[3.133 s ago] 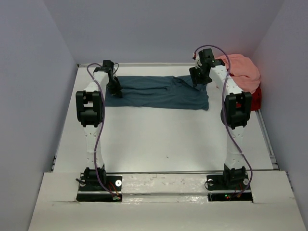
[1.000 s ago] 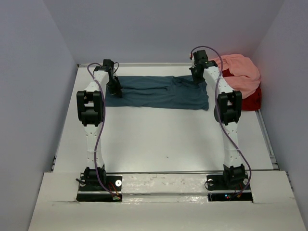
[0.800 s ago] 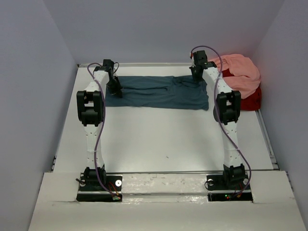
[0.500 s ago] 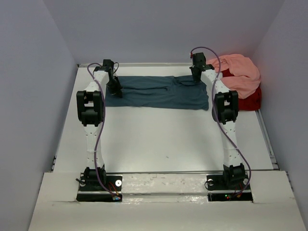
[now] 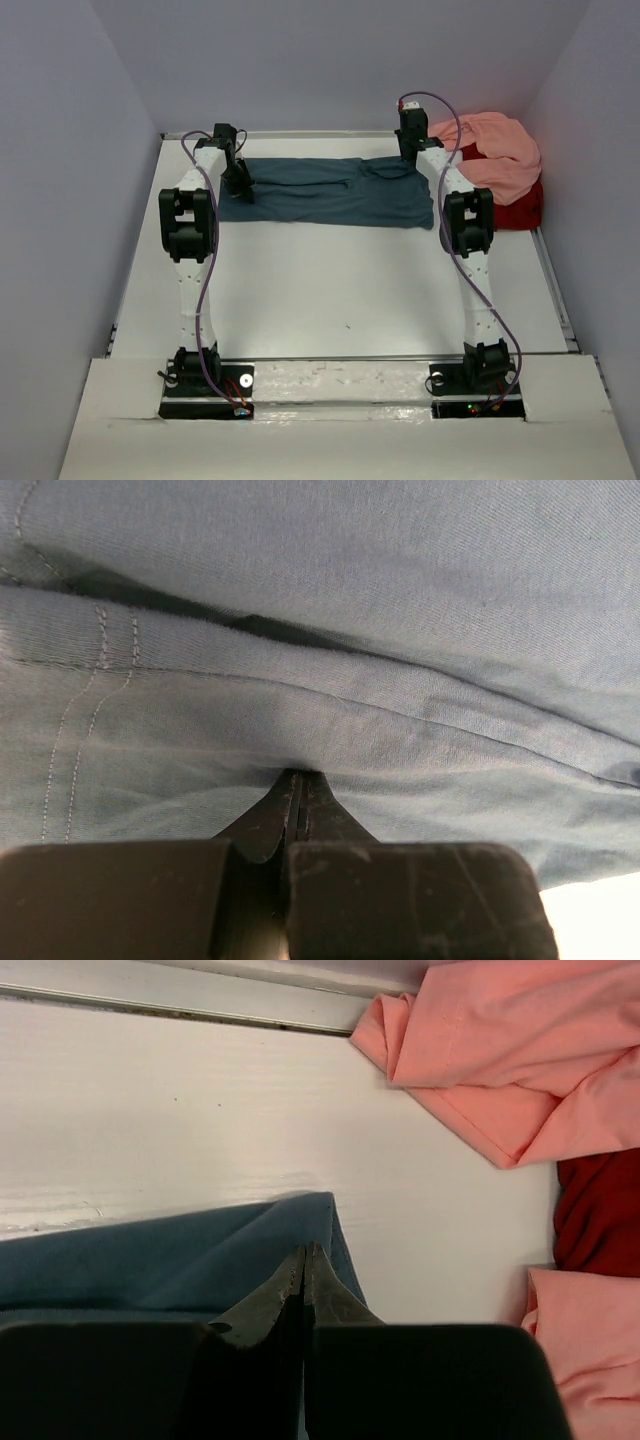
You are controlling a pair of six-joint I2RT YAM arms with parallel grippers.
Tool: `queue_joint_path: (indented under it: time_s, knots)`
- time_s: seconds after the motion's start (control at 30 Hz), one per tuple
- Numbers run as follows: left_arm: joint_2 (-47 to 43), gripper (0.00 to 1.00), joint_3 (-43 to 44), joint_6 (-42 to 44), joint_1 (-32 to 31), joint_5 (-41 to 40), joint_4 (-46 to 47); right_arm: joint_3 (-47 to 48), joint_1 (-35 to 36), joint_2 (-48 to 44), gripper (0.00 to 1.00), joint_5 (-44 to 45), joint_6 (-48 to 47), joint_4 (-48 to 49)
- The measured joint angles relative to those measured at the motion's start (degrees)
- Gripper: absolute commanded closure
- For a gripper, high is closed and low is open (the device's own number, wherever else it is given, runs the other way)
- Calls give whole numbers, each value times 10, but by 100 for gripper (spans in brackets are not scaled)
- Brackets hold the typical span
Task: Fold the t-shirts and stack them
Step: Fold the other side of the tshirt into a rectangle
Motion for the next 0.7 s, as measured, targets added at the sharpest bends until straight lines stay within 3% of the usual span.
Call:
queue_joint_path:
  time_s: [0.17, 0.2, 0.23, 0.33, 0.5, 0.6, 0.7]
  knots:
    - [0, 100, 0, 0, 0, 0, 0, -5, 0, 0, 93, -1, 1, 29]
    - [0, 100, 0, 0, 0, 0, 0, -5, 0, 0, 70, -1, 2, 36]
    - [0, 100, 0, 0, 0, 0, 0, -5, 0, 0, 54, -2, 5, 40]
    - [0, 100, 0, 0, 0, 0, 0, -5, 0, 0, 15, -7, 14, 46]
    - [0, 100, 1, 0, 0, 1, -1, -4, -2, -7, 15, -31, 41, 24]
    - [0, 100, 1, 0, 0, 1, -1, 38, -6, -8, 18, -56, 87, -50]
    - [0, 100, 1, 0, 0, 2, -1, 55, -9, -33, 30, -74, 139, -112]
